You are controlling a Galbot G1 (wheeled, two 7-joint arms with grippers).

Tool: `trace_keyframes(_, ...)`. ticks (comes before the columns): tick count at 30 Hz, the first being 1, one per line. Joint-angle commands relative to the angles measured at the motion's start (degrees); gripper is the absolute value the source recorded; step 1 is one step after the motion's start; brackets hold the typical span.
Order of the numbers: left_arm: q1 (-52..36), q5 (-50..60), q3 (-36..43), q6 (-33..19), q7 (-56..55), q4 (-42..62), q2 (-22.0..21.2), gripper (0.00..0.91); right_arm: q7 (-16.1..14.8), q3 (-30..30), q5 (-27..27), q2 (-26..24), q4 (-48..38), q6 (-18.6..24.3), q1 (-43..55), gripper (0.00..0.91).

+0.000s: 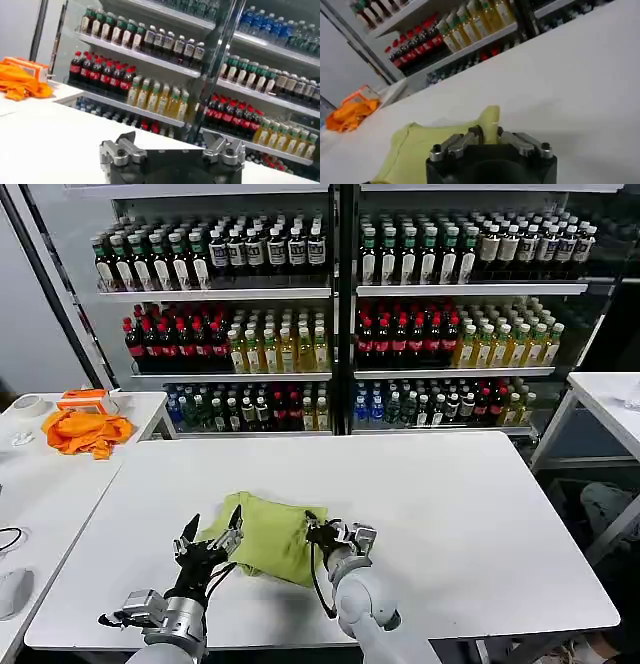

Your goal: Fold and organize the clothes.

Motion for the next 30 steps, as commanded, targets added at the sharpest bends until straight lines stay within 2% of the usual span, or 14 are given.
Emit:
trace_keyframes(1, 0.4, -0.1, -0.4, -0.1, 0.1, 0.3, 0.2, 0.907, -3.9, -0.5, -21.3, -2.5, -6.9, -1.5, 6.4, 0.0)
trace_keyframes(3, 0.3, -0.1, -0.2, -0.1, 0.1, 0.4, 0.2, 0.907, -4.8, -0.4, -22.8, -3.2, -7.3, -2.0, 7.2, 0.0)
trace_keyframes(7, 0.1, -0.1, 0.3, -0.1, 0.2, 0.7, 0.3, 0.907, -9.1, -1.4, -27.0, -8.9, -9.5, -3.8, 11.8, 0.0)
trace_keyframes(12, -0.3, 0.1, 1.1, 0.0, 0.3, 1.0, 0.0, 0.907, -14.1, -3.3, -27.1, -13.5, -12.6, -4.8, 16.9, 0.0)
trace_keyframes(15, -0.4, 0.1, 1.4, 0.0, 0.4, 1.0, -0.2, 0.907, -19.2, -4.2, -25.6, -15.9, -15.2, -4.8, 20.9, 0.0)
trace_keyframes(16, -0.4, 0.2, 1.5, 0.0, 0.4, 1.0, -0.2, 0.907, -19.2, -4.2, -25.6, -15.9, -15.2, -4.8, 20.9, 0.0)
trace_keyframes(17, -0.4, 0.1, 1.6, 0.0, 0.5, 1.0, -0.2, 0.907, -23.7, -4.5, -24.2, -17.0, -17.7, -3.8, 24.2, 0.0)
trace_keyframes(22, -0.4, 0.1, 1.6, 0.0, 0.6, 1.1, -0.2, 0.907, -28.2, -5.4, -26.8, -17.2, -23.6, 1.1, 29.1, 0.0)
trace_keyframes(24, -0.4, 0.1, 1.6, 0.0, 0.6, 1.1, -0.2, 0.907, -30.5, -6.5, -29.7, -16.6, -27.6, 4.1, 31.0, 0.0)
trace_keyframes(25, -0.4, 0.1, 1.5, 0.0, 0.6, 1.1, -0.2, 0.907, -31.0, -6.8, -30.6, -16.3, -28.7, 5.7, 31.6, 0.05)
trace_keyframes(26, -0.4, 0.1, 1.5, 0.0, 0.6, 1.1, -0.2, 0.907, -30.4, -7.4, -32.3, -15.7, -30.4, 7.4, 32.1, 0.212)
trace_keyframes(27, -0.4, 0.1, 1.5, 0.0, 0.6, 1.1, -0.2, 0.907, -30.1, -7.4, -32.9, -15.4, -30.7, 8.2, 32.2, 0.665)
trace_keyframes(28, -0.4, 0.1, 1.5, 0.0, 0.6, 1.1, -0.2, 0.907, -30.0, -7.4, -33.5, -14.9, -31.5, 8.9, 32.2, 0.907)
trace_keyframes(30, -0.4, 0.1, 1.4, 0.0, 0.6, 0.9, -0.1, 0.907, -29.5, -7.0, -34.3, -14.5, -30.8, 9.2, 31.4, 0.907)
